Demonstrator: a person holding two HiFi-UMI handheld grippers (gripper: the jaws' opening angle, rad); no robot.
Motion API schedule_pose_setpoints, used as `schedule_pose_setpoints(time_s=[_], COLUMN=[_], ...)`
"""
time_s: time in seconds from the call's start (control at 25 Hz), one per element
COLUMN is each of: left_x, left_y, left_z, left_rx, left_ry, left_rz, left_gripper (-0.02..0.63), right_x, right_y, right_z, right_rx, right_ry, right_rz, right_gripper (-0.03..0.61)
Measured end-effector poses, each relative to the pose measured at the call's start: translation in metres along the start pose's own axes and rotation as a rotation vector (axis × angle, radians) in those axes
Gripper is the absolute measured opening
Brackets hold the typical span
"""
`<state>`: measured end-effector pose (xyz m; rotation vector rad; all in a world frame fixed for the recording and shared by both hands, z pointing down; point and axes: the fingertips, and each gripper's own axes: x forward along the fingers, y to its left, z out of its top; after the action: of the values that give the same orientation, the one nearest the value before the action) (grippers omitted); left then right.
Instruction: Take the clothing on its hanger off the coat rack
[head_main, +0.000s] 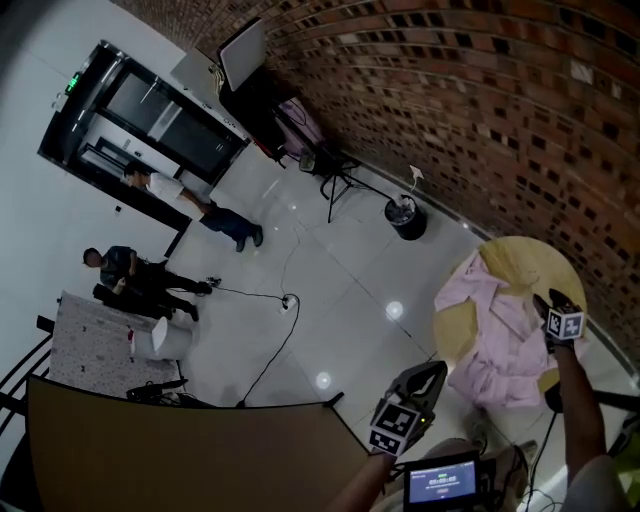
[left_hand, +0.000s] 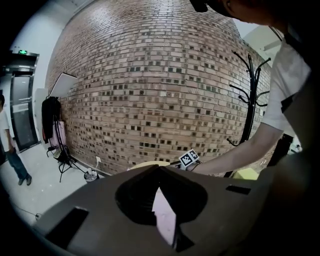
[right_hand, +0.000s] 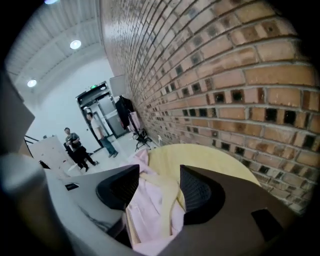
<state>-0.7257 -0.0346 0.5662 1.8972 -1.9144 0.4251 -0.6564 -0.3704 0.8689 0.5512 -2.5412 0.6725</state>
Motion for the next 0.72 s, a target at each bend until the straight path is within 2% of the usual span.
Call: schedule_pose_setpoints(time_s=[0.4,0.72], left_x=[-0.025,-0.066], left_y=[-0.073,-0.166], left_z=[0.032,0.051], left_rx=[0.033,0.049], left_ry=[-0.072,-0.148], left_rz=[-0.017,-0.025], left_gripper=[-0.015,-0.015], right_x=[-0.184,-0.359], right_y=[0.103,0.175], right_z=[0.090,0.133], right_rx=[-0.107,-0.197], right_ry=[-0.207,-0.327], right_rz=[0.155,0.254], right_gripper=[0.248,0.238])
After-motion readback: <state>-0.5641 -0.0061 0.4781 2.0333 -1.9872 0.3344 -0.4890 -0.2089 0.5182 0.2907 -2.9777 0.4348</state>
